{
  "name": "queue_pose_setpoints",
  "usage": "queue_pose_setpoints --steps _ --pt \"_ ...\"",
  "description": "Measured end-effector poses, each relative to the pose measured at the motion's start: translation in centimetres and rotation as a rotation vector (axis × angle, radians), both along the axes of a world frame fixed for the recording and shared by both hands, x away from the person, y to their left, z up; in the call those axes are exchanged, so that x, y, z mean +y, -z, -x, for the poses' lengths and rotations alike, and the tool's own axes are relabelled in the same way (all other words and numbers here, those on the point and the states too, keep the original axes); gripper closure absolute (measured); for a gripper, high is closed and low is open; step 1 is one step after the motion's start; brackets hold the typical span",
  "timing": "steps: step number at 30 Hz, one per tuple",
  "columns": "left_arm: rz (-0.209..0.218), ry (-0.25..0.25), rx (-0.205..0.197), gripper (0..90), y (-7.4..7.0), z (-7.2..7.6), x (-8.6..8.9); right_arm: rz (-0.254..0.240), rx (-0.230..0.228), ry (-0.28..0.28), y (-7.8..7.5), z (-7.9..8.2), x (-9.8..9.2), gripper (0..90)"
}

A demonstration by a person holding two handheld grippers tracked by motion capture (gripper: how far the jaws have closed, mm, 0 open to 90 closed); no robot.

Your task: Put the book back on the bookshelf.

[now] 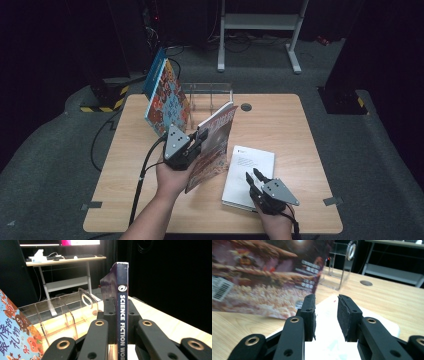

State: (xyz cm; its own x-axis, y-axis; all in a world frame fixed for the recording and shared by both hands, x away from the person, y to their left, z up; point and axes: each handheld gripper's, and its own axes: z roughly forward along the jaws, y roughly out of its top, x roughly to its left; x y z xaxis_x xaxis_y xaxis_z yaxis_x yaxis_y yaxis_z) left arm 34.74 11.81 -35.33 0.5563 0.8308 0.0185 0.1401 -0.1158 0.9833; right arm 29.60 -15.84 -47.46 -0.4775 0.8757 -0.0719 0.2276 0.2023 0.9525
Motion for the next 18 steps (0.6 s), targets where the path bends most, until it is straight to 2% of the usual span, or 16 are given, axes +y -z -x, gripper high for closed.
queue_pose_setpoints --steps 4,10,18 --pt "-0.001 0.001 -0.003 83.6 0.02 0.08 -0.08 -0.010 0.017 0.014 0.33 -0.04 -0.66 67.9" --pt "-0.012 0.018 -0.011 83.6 -0.16 -0.15 -0.33 -0.010 0.022 0.033 0.45 -0.27 -0.96 69.2" --pt "-0.005 0.045 -0.009 83.6 -0.67 -0.47 -0.80 -0.011 0.023 0.038 0.62 -0.21 -1.13 72.3"
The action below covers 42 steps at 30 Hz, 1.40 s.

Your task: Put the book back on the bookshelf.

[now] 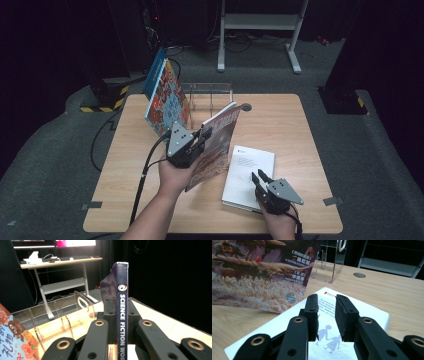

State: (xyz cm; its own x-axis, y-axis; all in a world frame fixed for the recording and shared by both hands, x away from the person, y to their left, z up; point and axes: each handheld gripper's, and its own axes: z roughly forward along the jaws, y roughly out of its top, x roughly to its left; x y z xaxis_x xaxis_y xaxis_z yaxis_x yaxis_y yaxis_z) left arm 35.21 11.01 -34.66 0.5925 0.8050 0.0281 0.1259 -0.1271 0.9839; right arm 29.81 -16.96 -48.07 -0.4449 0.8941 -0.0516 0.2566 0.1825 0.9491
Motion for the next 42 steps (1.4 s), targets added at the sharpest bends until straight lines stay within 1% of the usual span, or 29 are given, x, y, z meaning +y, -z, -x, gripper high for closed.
queue_pose_setpoints --steps 1,7,9,10,13,15,19,21,22,23,24,25,26,28,30,31,36,38,40,42 --pt "-0.007 0.002 -0.005 83.6 -0.1 0.0 -0.1 -0.003 0.002 0.000 0.0 0.1 0.0 72.2" --pt "0.011 0.009 -0.014 83.7 -0.6 -0.4 -0.4 -0.005 0.013 -0.006 0.0 0.0 -0.4 69.7" --pt "0.005 0.006 -0.020 83.6 -0.7 -0.6 -0.4 -0.009 0.015 -0.007 0.0 -0.1 -0.4 69.6" --pt "0.012 0.003 -0.023 83.7 -0.8 -0.8 -0.4 -0.006 0.014 -0.006 0.1 -0.1 -0.5 69.2" --pt "0.015 -0.007 -0.023 83.7 -0.9 -1.2 -0.6 -0.009 0.026 -0.004 0.2 -0.3 -0.5 67.8" --pt "0.011 -0.009 -0.032 83.7 -0.9 -1.5 -0.7 -0.006 0.021 -0.004 0.2 -0.3 -0.6 68.0" --pt "0.022 -0.004 -0.051 83.7 -1.1 -2.3 -1.0 -0.015 0.024 0.005 0.2 -0.3 -0.8 68.3" --pt "0.019 -0.001 -0.058 83.7 -1.2 -2.7 -1.2 -0.014 0.015 0.011 0.2 -0.4 -0.9 68.4" --pt "0.028 -0.006 -0.060 83.7 -1.2 -2.9 -1.4 -0.019 0.013 0.013 0.2 -0.4 -0.9 68.5" --pt "0.019 -0.006 -0.061 83.7 -1.3 -3.1 -1.4 -0.017 0.012 0.015 0.1 -0.4 -1.0 68.6" --pt "0.025 -0.008 -0.065 83.7 -1.2 -3.3 -1.5 -0.017 0.011 0.015 0.1 -0.5 -1.0 68.9" --pt "0.018 -0.009 -0.070 83.7 -1.2 -3.6 -1.6 -0.020 0.013 0.016 0.1 -0.4 -1.0 69.0" --pt "0.023 -0.011 -0.071 83.7 -1.2 -3.7 -1.7 -0.020 0.014 0.015 0.1 -0.4 -1.1 69.1" --pt "0.036 -0.015 -0.085 83.7 -1.1 -4.0 -1.9 -0.016 0.012 0.018 0.1 -0.4 -1.2 69.3" --pt "0.031 -0.012 -0.091 83.7 -0.9 -4.1 -1.9 -0.022 0.009 0.020 0.1 -0.3 -1.3 69.4" --pt "0.040 -0.011 -0.092 83.7 -0.8 -4.2 -1.9 -0.020 0.008 0.017 0.1 -0.3 -1.3 69.5" --pt "0.055 -0.005 -0.101 83.7 0.3 -3.8 -1.5 -0.018 0.012 0.020 0.1 -0.3 -1.3 70.2" --pt "0.056 0.001 -0.095 83.7 0.7 -3.8 -1.1 -0.020 0.013 0.017 0.2 -0.4 -1.2 70.1" --pt "0.068 -0.009 -0.106 83.7 1.1 -3.5 -0.6 -0.018 0.013 0.014 0.3 -0.4 -1.1 70.1" --pt "0.073 -0.008 -0.102 83.6 1.3 -3.4 -0.1 -0.014 0.014 0.012 0.3 -0.4 -1.1 70.0"
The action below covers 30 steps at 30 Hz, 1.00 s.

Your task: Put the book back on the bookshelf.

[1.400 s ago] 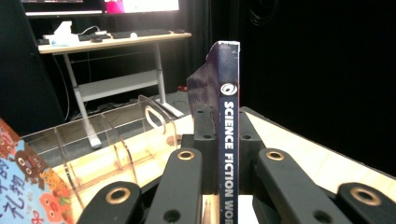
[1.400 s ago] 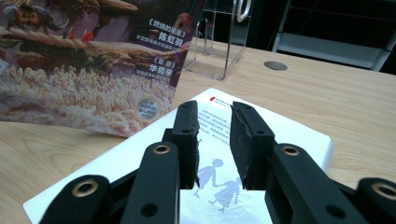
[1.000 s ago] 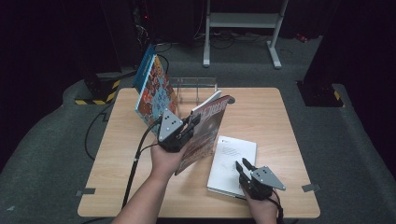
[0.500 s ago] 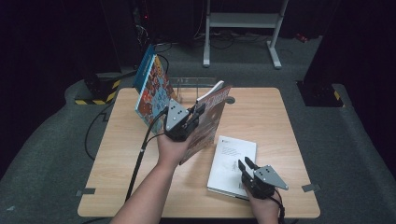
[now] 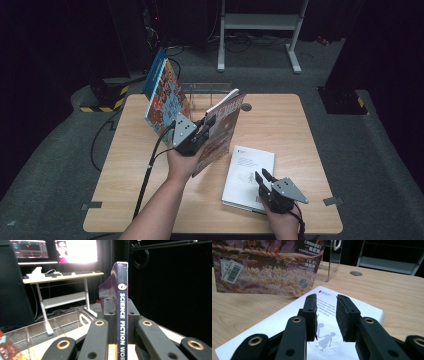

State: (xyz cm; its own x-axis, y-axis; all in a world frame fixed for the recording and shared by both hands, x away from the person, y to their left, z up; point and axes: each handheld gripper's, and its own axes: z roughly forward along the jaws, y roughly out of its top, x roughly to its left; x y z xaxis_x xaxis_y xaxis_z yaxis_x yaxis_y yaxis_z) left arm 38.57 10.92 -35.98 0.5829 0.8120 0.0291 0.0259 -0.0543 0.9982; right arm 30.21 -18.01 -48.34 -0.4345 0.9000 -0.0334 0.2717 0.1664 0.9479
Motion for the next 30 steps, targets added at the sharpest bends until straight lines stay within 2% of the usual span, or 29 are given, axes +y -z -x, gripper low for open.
queue_pose_setpoints --steps 5,13,24,28,30 --pt "0.021 0.024 0.012 83.4 0.5 0.7 1.2 0.000 0.004 -0.001 0.1 0.0 0.1 69.8" --pt "-0.013 0.025 0.018 83.2 1.3 2.4 2.8 -0.001 0.004 -0.003 0.2 -0.2 0.0 69.4" --pt "0.005 0.048 0.019 83.2 2.4 3.9 4.7 0.000 0.014 0.001 0.3 -0.2 0.0 69.3" --pt "0.001 0.064 0.010 83.2 2.8 4.8 5.2 -0.001 0.018 -0.001 0.4 -0.3 0.0 69.4" --pt "-0.004 0.057 0.004 83.1 3.1 5.5 5.5 0.002 0.018 -0.001 0.4 -0.3 0.1 69.4"
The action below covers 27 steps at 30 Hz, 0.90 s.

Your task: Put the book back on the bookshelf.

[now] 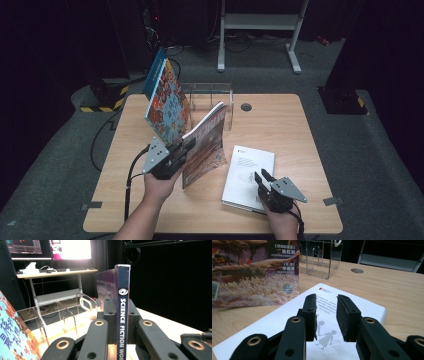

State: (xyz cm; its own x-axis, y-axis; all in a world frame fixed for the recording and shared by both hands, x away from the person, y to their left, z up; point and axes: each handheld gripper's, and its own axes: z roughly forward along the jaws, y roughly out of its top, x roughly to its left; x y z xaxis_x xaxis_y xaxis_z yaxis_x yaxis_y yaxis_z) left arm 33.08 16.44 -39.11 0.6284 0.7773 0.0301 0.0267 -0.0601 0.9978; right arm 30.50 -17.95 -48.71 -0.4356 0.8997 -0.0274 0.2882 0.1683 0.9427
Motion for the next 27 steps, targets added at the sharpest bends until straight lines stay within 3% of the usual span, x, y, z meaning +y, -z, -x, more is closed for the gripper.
queue_pose_setpoints --steps 8,13,27 --pt "-0.024 0.008 -0.003 82.9 0.3 1.9 0.8 0.000 -0.007 -0.004 -0.1 0.1 0.1 69.4" --pt "-0.025 0.015 0.013 82.4 0.3 2.2 1.3 -0.001 -0.007 -0.003 -0.1 0.1 0.1 69.5" --pt "-0.042 0.035 0.010 81.4 0.3 2.8 1.1 -0.004 -0.006 0.003 -0.2 0.1 -0.1 69.5"
